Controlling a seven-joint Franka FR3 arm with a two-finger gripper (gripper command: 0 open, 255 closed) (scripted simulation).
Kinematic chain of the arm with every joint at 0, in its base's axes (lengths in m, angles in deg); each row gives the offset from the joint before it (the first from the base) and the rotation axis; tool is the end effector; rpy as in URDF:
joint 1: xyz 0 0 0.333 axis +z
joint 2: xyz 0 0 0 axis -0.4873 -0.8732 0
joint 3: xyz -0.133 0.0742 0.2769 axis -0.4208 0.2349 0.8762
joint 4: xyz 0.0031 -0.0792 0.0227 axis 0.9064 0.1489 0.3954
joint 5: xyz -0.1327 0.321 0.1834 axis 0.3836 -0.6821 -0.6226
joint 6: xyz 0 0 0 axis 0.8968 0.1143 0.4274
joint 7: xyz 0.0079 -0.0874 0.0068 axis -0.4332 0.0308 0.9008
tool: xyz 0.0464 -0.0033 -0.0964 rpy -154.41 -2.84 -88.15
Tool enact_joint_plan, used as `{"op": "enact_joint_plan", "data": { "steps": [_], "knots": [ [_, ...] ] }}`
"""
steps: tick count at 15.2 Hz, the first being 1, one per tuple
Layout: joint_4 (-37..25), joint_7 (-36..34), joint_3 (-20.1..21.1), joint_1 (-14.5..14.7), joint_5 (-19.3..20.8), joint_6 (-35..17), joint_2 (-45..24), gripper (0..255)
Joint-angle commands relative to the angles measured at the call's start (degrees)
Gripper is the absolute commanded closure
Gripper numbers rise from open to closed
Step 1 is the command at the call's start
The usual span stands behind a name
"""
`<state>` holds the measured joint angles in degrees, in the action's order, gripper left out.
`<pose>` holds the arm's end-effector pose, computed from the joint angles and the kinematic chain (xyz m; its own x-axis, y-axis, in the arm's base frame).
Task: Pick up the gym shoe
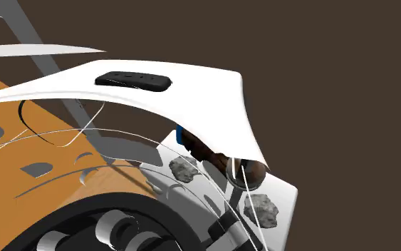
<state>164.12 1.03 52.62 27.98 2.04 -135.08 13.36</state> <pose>0.3252 -0.0332 0.5861 0.9952 -0.0947 0.0266 -0.0960 -0.9940 0.0531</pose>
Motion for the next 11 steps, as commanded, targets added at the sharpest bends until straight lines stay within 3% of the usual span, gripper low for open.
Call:
{"op": "enact_joint_plan", "data": {
  "steps": [1, 11],
  "knots": [
    [0.0, 0.0, 0.0, 0.0, 0.0, 0.0, 0.0, 0],
    [0.9, 12.3, -8.8, -0.8, 4.5, -17.7, -13.4, 0]
  ]
}}
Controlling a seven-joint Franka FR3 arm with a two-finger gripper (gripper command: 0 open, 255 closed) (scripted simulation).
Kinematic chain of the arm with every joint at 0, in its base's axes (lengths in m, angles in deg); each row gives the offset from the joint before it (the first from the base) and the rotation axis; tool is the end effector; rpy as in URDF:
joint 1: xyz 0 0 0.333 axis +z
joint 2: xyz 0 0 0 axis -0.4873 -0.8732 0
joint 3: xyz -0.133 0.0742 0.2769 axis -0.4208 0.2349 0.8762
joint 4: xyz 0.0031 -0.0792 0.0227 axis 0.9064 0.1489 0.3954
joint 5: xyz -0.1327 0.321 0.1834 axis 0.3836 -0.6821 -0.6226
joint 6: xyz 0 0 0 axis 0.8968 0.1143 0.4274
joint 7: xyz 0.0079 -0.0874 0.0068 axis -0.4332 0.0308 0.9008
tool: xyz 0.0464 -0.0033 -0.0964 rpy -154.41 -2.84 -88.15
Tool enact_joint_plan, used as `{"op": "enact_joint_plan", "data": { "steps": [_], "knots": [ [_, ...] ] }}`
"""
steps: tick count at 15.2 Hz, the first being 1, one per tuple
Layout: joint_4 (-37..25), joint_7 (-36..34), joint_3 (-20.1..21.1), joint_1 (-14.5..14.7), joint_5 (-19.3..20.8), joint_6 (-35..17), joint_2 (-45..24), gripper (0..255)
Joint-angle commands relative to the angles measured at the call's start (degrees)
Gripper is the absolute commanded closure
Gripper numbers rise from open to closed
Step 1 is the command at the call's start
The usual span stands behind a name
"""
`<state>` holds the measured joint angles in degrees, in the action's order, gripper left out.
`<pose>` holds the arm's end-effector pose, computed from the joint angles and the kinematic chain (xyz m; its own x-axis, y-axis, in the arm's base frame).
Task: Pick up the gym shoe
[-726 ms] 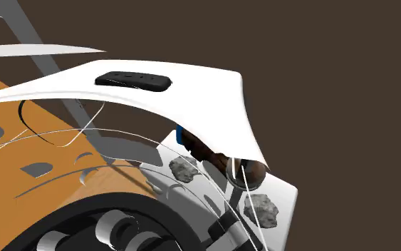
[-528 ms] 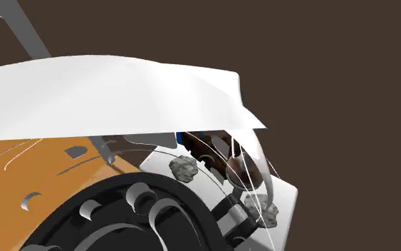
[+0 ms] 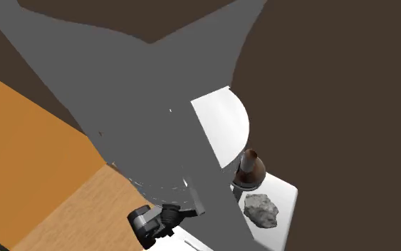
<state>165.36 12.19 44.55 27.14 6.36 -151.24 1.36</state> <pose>0.3889 -0.1063 0.5217 0.9983 0.0005 0.0590 -0.0037 -0.9975 0.0704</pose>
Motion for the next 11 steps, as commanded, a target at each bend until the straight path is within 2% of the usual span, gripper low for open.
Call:
{"op": "enact_joint_plan", "data": {
  "steps": [1, 6, 11],
  "knots": [
    [-0.7, 2.4, -1.5, 0.0, 0.4, -3.2, -3.1, 0],
    [-4.0, 9.0, -5.6, 0.3, -0.2, -11.1, -12.5, 0],
    [-9.3, 16.4, -8.8, 0.6, -3.3, -17.6, -23.0, 0]
  ]
}}
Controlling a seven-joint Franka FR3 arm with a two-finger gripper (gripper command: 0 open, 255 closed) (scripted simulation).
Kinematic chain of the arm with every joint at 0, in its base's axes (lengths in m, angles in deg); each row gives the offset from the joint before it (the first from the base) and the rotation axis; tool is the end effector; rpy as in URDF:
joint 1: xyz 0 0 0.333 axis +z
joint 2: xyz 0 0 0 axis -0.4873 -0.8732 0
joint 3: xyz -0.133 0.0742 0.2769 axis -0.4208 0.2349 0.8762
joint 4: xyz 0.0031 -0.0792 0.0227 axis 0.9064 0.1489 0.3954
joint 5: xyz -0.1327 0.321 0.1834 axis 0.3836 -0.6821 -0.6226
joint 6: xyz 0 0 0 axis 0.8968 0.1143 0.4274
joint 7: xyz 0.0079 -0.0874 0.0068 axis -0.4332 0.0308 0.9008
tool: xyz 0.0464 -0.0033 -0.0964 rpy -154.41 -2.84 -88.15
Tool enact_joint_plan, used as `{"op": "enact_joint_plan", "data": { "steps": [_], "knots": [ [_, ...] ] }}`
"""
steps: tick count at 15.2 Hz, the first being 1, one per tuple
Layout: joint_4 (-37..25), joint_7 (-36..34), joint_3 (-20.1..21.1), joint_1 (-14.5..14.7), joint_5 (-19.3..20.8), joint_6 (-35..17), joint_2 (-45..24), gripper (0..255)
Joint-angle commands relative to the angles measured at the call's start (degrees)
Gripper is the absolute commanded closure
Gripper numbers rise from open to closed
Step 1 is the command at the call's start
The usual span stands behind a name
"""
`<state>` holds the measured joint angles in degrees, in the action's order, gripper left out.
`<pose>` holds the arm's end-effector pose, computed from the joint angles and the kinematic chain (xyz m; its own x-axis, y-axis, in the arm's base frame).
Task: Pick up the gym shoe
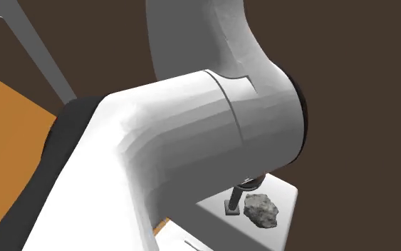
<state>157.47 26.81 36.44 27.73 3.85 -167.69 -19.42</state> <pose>0.4763 -0.1831 0.4510 0.9879 0.1191 0.0993 0.1097 -0.9894 0.0957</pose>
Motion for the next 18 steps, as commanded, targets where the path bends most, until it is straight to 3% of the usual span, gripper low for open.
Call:
{"op": "enact_joint_plan", "data": {
  "steps": [1, 7, 14, 18],
  "knots": [
    [-2.8, 3.4, -1.2, 0.0, -1.7, -2.2, -4.4, 0],
    [-12.5, 13.4, -2.4, -1.5, -8.8, -6.9, -18.0, 0],
    [-28.1, 23.0, -0.1, -6.3, -16.3, -8.1, -33.9, 0],
    [-27.5, 23.4, 0.3, -6.7, -16.9, -10.0, -35.2, 0]
  ]
}}
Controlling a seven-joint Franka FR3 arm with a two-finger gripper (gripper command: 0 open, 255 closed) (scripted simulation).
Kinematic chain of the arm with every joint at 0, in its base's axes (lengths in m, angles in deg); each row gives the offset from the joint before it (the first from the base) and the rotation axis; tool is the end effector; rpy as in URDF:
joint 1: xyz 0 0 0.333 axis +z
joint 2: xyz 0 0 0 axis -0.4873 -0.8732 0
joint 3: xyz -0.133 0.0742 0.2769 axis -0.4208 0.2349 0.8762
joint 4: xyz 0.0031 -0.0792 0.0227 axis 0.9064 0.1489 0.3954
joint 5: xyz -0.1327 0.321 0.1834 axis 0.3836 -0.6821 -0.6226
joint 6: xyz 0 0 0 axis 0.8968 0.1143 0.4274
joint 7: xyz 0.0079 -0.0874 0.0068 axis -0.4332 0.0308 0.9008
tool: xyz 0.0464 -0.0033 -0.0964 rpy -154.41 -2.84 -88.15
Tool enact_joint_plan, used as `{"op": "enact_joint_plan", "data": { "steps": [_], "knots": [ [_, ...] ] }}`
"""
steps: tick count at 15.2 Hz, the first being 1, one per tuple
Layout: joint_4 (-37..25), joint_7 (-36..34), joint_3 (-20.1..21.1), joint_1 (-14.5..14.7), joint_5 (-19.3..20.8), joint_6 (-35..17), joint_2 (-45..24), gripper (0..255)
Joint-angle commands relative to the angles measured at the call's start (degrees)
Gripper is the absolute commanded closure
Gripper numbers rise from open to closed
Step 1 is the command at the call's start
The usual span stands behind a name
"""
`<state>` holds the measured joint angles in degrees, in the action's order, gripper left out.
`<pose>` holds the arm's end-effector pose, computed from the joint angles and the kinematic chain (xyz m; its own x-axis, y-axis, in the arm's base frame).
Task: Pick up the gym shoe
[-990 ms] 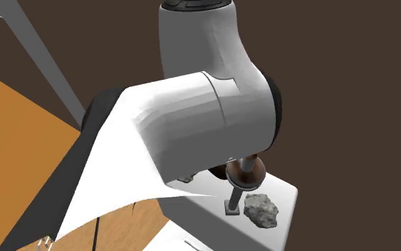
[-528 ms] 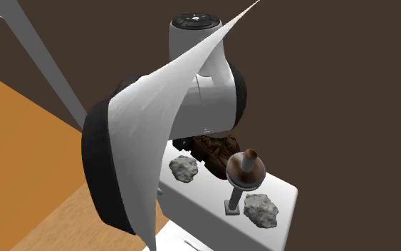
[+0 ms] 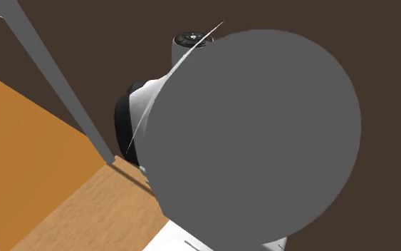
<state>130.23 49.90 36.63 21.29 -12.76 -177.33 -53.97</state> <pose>0.6150 -0.2781 0.3515 0.9487 0.2798 0.1472 0.2599 -0.9554 0.1406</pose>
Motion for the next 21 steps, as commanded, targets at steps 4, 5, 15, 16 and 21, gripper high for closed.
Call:
{"op": "enact_joint_plan", "data": {
  "steps": [4, 5, 15, 16, 21],
  "knots": [
    [0.7, 0.8, 0.7, -0.6, -1.1, -3.1, -2.4, 0],
    [0.7, 0.8, 0.7, -0.6, -1.1, -3.1, -2.4, 0],
    [0.7, 0.8, 0.6, -0.5, -1.1, -3.0, -2.3, 255],
    [0.7, 0.8, 0.7, -0.6, -1.1, -3.1, -2.4, 255],
    [-0.4, 0.2, 0.1, -0.2, -0.2, -0.1, -0.5, 255]
  ]
}}
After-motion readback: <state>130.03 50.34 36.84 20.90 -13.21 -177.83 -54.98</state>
